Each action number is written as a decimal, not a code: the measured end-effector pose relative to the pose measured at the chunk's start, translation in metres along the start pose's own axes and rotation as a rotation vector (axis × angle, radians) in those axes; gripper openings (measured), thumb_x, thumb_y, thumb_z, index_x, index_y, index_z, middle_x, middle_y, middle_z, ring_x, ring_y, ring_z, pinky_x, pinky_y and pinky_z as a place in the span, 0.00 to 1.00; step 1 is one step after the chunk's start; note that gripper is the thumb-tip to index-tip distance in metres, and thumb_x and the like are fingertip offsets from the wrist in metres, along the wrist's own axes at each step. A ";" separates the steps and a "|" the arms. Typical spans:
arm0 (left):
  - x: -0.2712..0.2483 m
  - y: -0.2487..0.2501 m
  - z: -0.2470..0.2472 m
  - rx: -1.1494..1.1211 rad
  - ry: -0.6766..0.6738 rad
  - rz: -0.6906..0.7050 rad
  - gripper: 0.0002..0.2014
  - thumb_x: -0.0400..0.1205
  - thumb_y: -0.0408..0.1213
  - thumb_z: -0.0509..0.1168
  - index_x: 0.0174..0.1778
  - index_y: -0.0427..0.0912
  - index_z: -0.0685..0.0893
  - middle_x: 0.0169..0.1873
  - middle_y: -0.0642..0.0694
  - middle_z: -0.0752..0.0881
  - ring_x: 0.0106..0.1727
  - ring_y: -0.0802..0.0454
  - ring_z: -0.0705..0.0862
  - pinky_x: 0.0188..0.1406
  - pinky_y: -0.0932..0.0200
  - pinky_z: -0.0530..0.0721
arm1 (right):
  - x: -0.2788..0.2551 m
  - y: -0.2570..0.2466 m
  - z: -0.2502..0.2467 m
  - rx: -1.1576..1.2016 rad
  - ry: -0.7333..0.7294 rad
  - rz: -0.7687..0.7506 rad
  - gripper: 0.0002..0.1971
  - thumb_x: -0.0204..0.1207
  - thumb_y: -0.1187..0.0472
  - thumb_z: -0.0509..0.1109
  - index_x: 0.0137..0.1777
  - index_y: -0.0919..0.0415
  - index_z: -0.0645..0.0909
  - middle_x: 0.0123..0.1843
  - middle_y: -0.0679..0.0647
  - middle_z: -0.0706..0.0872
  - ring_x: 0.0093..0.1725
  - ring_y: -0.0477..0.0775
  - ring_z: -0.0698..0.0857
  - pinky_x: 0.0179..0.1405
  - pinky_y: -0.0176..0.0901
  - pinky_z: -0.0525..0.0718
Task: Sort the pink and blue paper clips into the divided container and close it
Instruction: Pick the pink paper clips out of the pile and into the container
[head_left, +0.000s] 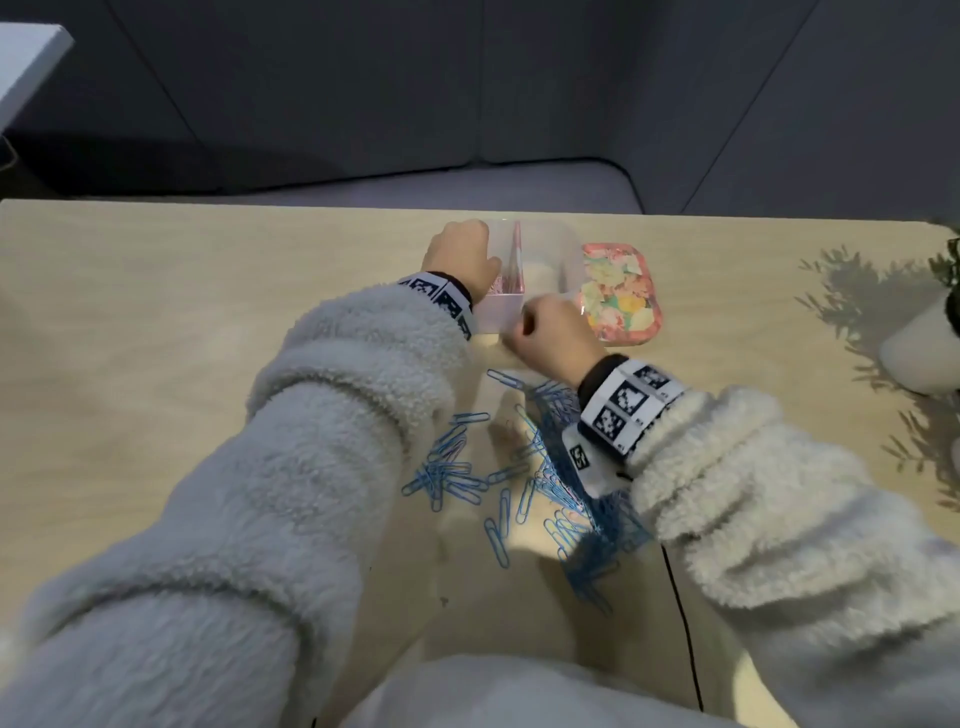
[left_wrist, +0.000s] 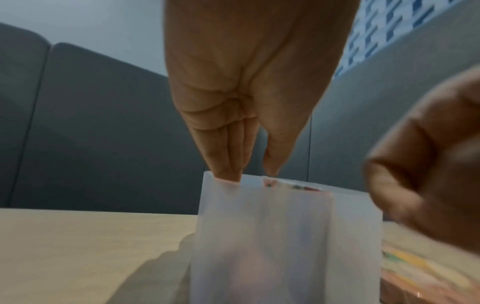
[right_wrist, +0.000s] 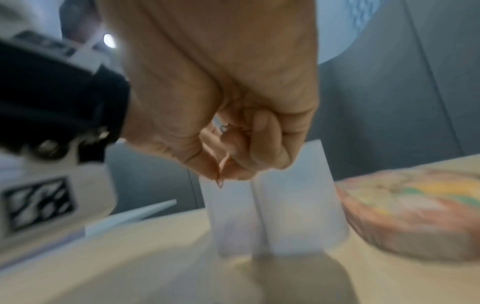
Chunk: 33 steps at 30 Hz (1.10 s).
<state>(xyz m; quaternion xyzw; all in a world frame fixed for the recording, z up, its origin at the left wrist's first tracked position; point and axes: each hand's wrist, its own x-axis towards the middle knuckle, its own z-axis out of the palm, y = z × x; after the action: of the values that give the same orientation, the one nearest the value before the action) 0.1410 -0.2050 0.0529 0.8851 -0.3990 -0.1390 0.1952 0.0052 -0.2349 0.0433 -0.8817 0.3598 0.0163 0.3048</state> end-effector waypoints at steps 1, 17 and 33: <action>-0.002 -0.001 -0.003 -0.059 0.021 0.001 0.17 0.80 0.36 0.60 0.64 0.35 0.79 0.61 0.36 0.84 0.63 0.38 0.81 0.65 0.49 0.79 | 0.006 -0.005 -0.009 0.035 0.067 -0.022 0.09 0.72 0.62 0.64 0.31 0.60 0.71 0.36 0.61 0.78 0.38 0.58 0.77 0.37 0.44 0.71; -0.152 -0.095 0.044 -0.059 -0.240 -0.065 0.10 0.76 0.43 0.69 0.49 0.43 0.83 0.47 0.44 0.85 0.47 0.46 0.82 0.44 0.57 0.76 | 0.015 -0.020 0.003 -0.034 0.110 -0.328 0.11 0.73 0.69 0.62 0.51 0.64 0.84 0.54 0.61 0.87 0.61 0.63 0.80 0.60 0.47 0.77; -0.164 -0.082 0.052 0.126 -0.115 0.021 0.09 0.80 0.38 0.62 0.53 0.41 0.81 0.50 0.40 0.81 0.53 0.39 0.80 0.46 0.48 0.78 | 0.012 -0.008 0.017 -0.182 0.089 -0.389 0.15 0.75 0.73 0.61 0.59 0.69 0.84 0.59 0.65 0.86 0.66 0.64 0.76 0.66 0.48 0.73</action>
<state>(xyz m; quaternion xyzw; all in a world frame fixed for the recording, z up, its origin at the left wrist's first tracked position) 0.0681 -0.0425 -0.0156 0.8820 -0.4267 -0.1621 0.1172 0.0223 -0.2286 0.0313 -0.9582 0.1930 -0.0493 0.2053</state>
